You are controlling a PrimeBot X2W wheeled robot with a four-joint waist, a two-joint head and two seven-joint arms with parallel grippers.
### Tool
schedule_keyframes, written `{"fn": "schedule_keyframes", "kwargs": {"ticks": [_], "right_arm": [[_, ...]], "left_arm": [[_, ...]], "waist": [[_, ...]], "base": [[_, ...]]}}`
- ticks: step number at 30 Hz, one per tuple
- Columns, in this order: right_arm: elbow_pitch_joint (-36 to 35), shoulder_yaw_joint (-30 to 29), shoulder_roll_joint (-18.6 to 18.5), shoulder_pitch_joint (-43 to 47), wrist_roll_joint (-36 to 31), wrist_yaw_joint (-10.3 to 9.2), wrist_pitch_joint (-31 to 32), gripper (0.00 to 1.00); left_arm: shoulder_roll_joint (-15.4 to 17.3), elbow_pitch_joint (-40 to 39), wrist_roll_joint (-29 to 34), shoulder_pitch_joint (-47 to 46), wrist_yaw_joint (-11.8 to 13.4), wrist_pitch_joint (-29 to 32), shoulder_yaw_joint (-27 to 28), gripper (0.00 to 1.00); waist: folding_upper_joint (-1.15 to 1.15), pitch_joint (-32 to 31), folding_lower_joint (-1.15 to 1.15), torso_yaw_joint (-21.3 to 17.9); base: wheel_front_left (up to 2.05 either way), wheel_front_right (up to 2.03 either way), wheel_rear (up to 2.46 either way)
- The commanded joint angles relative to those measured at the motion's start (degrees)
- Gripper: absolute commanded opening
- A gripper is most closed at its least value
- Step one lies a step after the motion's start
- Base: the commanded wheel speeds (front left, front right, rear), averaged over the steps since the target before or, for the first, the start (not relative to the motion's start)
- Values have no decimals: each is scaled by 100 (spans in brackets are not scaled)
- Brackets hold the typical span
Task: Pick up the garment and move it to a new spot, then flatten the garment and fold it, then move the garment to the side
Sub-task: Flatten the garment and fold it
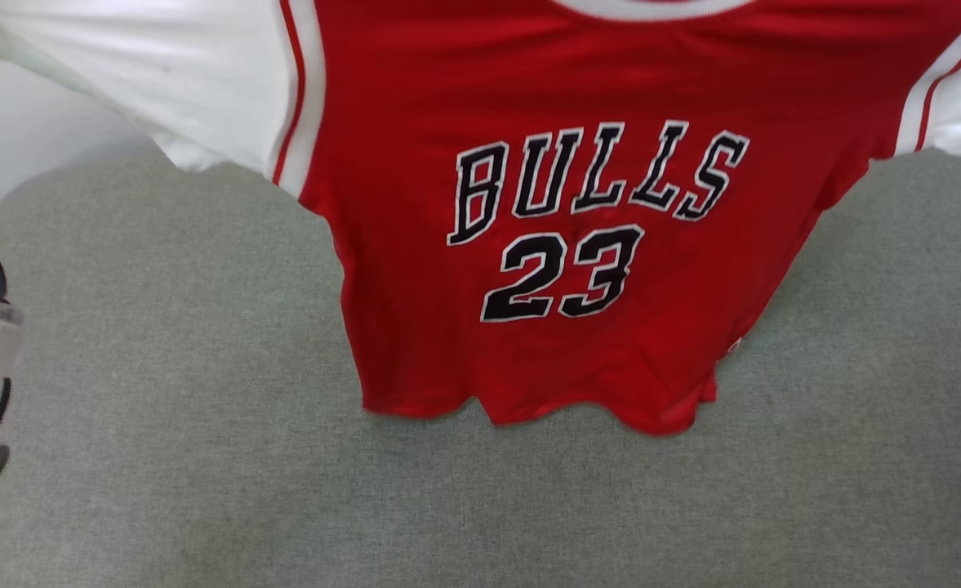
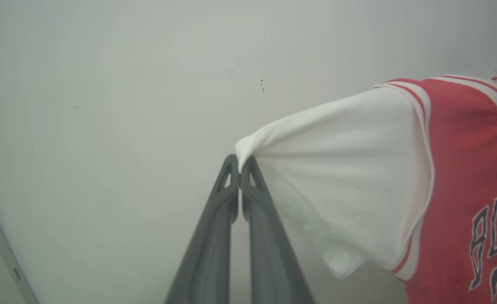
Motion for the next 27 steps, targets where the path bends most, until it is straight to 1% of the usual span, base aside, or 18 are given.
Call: {"fn": "schedule_keyframes", "kwargs": {"ticks": [1, 4, 7, 10, 12, 16, 18, 21, 24, 27], "right_arm": [[-33, -66, 0, -164, -24, -10, -68, 0], [-49, -155, 55, -317, -22, -10, -130, 0], [-43, -196, 69, -629, -58, -11, -170, 0], [72, -200, 92, -1081, -71, -11, -161, 0], [217, -246, 111, -1529, -92, -11, -203, 0], [660, -173, 83, -2461, -212, -11, -280, 0], [963, -95, 44, -2965, -347, -12, -407, 0], [1474, 4, 39, -3681, -541, -12, -614, 0], [2044, 10, 75, -4432, -793, -14, -886, 0], [2573, -36, 140, -5088, -1096, -14, -1175, 0]], "left_arm": [[26, 21, -42, -129, -14, -11, 61, 0], [79, 90, -119, -316, -84, 12, 112, 0], [147, 276, -231, -567, -227, 56, 139, 0], [199, 523, -426, -964, -453, 146, 127, 0], [326, 734, -458, -1328, -617, 208, 105, 0], [472, 1180, -472, -2274, -960, 321, -19, 0], [484, 1481, -452, -2843, -1135, 363, -124, 0], [415, 2022, -324, -3763, -1395, 416, -357, 0], [242, 2708, -100, -4743, -1630, 375, -620, 0], [9, 3457, 149, -5678, -1793, 267, -864, 0]], "waist": [[0, 76, 0, 10], [0, 250, 0, 21], [0, 497, 0, 18], [0, 858, 0, 10], [0, 1138, 0, 10], [0, 1751, 0, 28], [0, 2049, 0, 43], [0, 2432, 0, 72], [0, 2768, 0, 108], [0, 3040, 0, 136]], "base": [[0, 0, 0], [0, 0, 0], [0, 0, 0], [0, 0, 0], [0, 0, 0], [0, 0, 0], [0, 0, 0], [0, 0, 0], [0, 0, 0], [0, 0, 0]]}}
